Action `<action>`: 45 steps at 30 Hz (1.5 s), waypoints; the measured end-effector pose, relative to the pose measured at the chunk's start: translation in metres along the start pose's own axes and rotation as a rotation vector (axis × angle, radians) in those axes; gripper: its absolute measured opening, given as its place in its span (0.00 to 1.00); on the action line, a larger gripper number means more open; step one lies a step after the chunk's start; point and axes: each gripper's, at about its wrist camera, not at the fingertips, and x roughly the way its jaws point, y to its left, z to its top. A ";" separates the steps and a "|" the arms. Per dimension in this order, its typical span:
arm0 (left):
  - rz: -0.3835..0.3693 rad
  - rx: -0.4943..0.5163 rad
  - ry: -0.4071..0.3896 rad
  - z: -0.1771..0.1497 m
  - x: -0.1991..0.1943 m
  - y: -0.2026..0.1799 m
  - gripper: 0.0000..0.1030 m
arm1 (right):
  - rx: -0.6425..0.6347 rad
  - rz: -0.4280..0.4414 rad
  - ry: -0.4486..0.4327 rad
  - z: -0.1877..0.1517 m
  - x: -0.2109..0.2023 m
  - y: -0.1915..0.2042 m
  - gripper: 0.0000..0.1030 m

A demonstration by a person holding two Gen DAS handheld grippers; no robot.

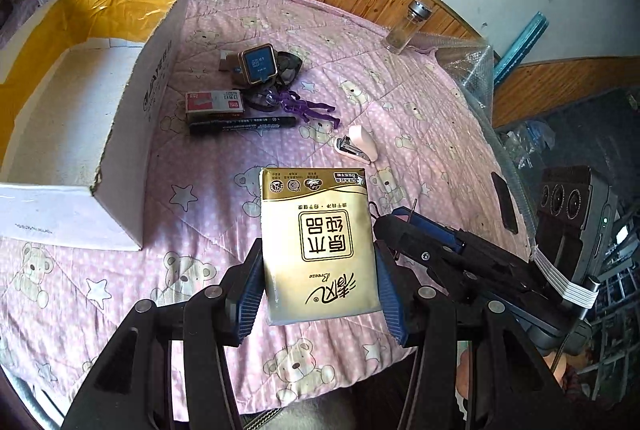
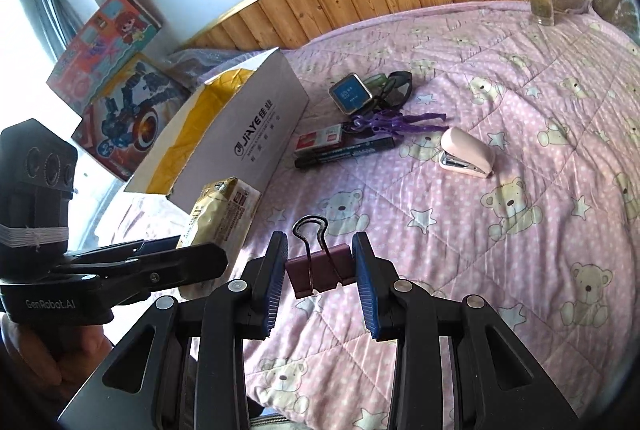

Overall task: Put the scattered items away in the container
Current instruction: 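Lift the tissue pack and binder clip and carry both toward the white box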

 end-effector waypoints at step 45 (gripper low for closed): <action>0.080 -0.096 -0.304 0.009 -0.119 0.065 0.51 | -0.293 0.073 -0.052 0.029 0.008 0.139 0.34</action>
